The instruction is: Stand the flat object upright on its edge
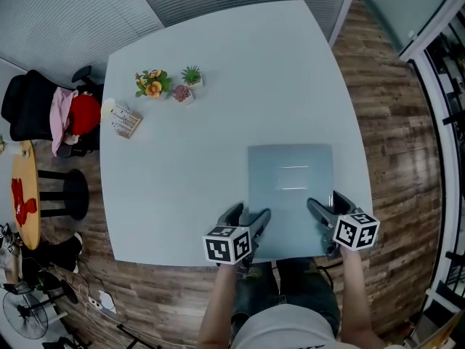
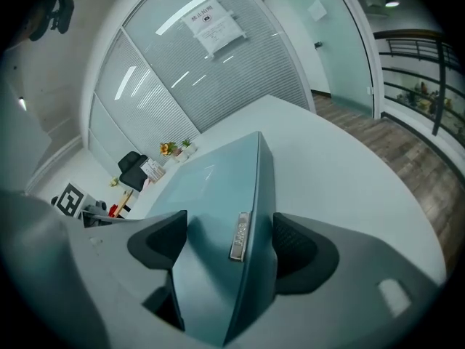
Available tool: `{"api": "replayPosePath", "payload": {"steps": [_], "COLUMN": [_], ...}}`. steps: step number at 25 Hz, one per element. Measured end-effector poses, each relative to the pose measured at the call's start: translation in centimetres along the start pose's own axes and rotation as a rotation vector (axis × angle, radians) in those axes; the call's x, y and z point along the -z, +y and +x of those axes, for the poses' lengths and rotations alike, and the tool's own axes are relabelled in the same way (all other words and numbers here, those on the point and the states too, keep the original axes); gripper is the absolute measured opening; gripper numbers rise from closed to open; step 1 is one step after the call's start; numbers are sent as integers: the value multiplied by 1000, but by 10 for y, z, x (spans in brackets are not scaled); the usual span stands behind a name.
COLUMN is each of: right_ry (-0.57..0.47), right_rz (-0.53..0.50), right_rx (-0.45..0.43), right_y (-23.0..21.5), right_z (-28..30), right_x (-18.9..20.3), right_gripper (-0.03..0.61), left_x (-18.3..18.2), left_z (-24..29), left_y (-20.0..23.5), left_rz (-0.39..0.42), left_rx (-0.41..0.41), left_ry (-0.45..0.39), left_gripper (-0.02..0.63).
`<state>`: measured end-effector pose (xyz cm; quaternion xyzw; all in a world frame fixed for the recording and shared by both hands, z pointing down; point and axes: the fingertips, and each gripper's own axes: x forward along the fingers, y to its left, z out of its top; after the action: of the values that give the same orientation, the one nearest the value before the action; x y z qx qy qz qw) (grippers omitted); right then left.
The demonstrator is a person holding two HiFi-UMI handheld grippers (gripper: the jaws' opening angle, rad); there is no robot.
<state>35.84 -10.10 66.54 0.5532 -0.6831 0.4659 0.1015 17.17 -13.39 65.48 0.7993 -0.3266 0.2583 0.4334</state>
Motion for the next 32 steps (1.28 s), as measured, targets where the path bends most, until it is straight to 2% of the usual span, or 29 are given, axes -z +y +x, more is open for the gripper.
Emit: {"api": "replayPosePath", "payload": {"steps": [6,14,24,32], "right_ry": [53,88,118,160], "right_rz": [79,97,88,86], "right_rx": [-57,-76,-59,-59], "right_y": [-3,-3,-3,-4], "right_z": [8,12,14,14], "right_x": [4,6,7,6], "right_gripper": [422,430,428,423], "left_x": [1,5,5,3], "left_z": [6,15,21,20], "left_y": [1,0,-3,-3], "left_rz": [-32,-60,-60,-50], "left_rx": [81,188,199,167], "left_ry": [35,99,110,88], "left_gripper": [342,341,342,342]}}
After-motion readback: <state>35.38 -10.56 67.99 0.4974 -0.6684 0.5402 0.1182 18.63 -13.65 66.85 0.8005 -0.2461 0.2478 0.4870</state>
